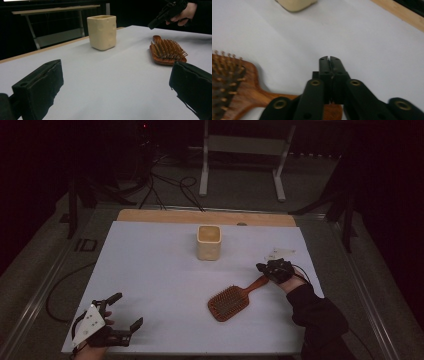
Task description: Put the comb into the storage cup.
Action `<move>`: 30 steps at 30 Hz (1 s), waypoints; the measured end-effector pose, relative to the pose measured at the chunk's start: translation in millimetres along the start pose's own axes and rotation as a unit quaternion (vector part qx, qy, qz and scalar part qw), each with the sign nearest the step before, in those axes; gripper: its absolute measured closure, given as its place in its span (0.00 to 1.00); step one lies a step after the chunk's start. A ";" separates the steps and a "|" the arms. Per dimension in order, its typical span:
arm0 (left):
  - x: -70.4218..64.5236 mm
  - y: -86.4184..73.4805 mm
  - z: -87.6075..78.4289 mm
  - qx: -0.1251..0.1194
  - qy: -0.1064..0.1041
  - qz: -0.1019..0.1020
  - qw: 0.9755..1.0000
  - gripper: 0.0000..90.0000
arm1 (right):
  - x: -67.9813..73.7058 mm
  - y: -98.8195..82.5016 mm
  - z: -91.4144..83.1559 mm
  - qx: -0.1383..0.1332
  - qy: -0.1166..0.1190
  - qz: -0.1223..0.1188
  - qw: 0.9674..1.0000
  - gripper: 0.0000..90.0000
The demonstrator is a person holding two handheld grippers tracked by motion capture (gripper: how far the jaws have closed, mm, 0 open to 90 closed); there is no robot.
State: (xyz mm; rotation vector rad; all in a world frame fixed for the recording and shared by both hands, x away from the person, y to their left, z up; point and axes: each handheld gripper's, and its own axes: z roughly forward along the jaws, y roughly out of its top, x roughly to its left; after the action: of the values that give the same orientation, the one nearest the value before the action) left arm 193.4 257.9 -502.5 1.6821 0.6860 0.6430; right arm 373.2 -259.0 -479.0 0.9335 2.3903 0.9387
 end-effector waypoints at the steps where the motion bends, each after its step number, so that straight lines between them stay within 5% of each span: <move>1: 0.2 0.0 0.0 0.001 -0.001 0.000 1.000 0.00 | -0.5 -0.7 1.6 0.005 0.001 -0.002 1.000 1.00; 14: 0.4 0.0 0.0 0.000 -0.002 -0.001 1.000 0.00 | -8.8 -13.7 21.8 0.057 -0.010 -0.013 0.998 1.00; 30: 0.1 0.0 -0.1 0.002 0.000 0.001 1.000 0.00 | -4.1 -25.2 15.5 0.076 -0.005 -0.012 0.997 1.00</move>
State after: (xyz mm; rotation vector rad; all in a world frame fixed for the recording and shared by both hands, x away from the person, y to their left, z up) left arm 193.4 258.1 -502.5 1.6859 0.6862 0.6429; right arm 373.9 -269.0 -507.2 0.9592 2.4866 0.7515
